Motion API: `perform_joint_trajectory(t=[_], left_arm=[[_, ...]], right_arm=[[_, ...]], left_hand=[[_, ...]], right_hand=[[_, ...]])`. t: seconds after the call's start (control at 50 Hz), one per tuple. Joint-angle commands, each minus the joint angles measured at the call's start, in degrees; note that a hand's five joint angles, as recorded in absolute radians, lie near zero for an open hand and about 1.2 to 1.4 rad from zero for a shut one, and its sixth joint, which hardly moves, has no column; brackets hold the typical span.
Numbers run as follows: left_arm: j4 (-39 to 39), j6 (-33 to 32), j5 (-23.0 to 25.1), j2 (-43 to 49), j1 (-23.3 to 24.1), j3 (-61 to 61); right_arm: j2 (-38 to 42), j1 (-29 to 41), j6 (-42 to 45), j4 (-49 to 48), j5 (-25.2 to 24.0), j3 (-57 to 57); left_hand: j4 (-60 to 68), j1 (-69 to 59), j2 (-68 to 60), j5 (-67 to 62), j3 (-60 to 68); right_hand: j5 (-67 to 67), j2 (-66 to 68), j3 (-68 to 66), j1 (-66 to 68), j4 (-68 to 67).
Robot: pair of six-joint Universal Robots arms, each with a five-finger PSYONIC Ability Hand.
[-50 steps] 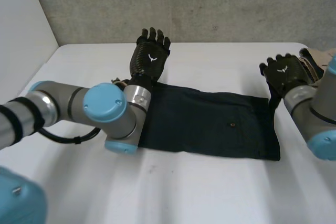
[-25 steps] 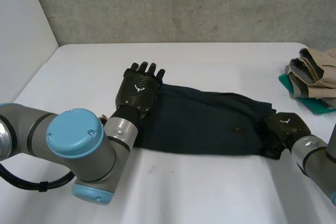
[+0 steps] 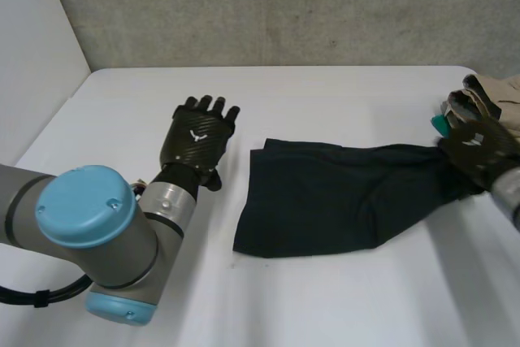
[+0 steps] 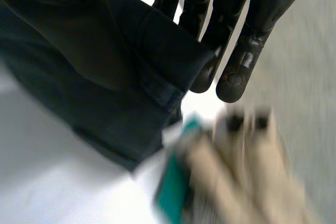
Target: Fold the laundry.
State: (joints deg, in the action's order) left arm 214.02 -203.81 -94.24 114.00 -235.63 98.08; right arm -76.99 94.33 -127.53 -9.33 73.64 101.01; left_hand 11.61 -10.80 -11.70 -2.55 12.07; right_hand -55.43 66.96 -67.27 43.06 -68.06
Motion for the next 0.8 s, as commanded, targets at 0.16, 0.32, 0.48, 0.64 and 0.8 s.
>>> perform_joint_trajectory(t=[0.16,0.32,0.48,0.64,0.8], left_arm=[[-1.5,0.87,-0.16,-4.22,-2.91,1.41],[-1.67,0.87,-0.25,-4.22,-2.91,1.24],[-1.59,0.88,-0.25,-3.96,-2.29,-2.19],[-3.34,4.47,-0.07,-2.38,3.42,-9.21],[-18.0,10.72,0.46,7.72,7.38,-22.83]], right_arm=[[13.87,27.39,2.11,-4.47,-17.04,-11.09],[19.42,31.62,-0.44,-4.3,-16.34,-14.96],[10.12,30.13,-26.68,-4.12,-5.89,-14.09],[3.95,21.43,-51.15,0.53,-1.13,-14.34],[11.65,18.08,-50.63,11.69,-0.43,-22.06]], left_hand=[[-1.61,0.8,1.7,2.55,-2.07],[-1.61,0.8,1.7,2.55,-2.07],[-1.61,0.8,1.7,2.55,-2.07],[-1.61,0.8,1.7,2.55,-2.07],[-1.57,0.75,1.65,2.5,-2.03]], right_hand=[[-14.57,13.04,-12.73,36.94,-11.94],[38.55,-40.08,40.39,-16.18,41.18],[55.43,-56.96,57.27,-33.06,58.06],[55.43,-56.96,57.27,-33.06,58.06],[55.43,-56.96,57.27,-33.06,58.06]])
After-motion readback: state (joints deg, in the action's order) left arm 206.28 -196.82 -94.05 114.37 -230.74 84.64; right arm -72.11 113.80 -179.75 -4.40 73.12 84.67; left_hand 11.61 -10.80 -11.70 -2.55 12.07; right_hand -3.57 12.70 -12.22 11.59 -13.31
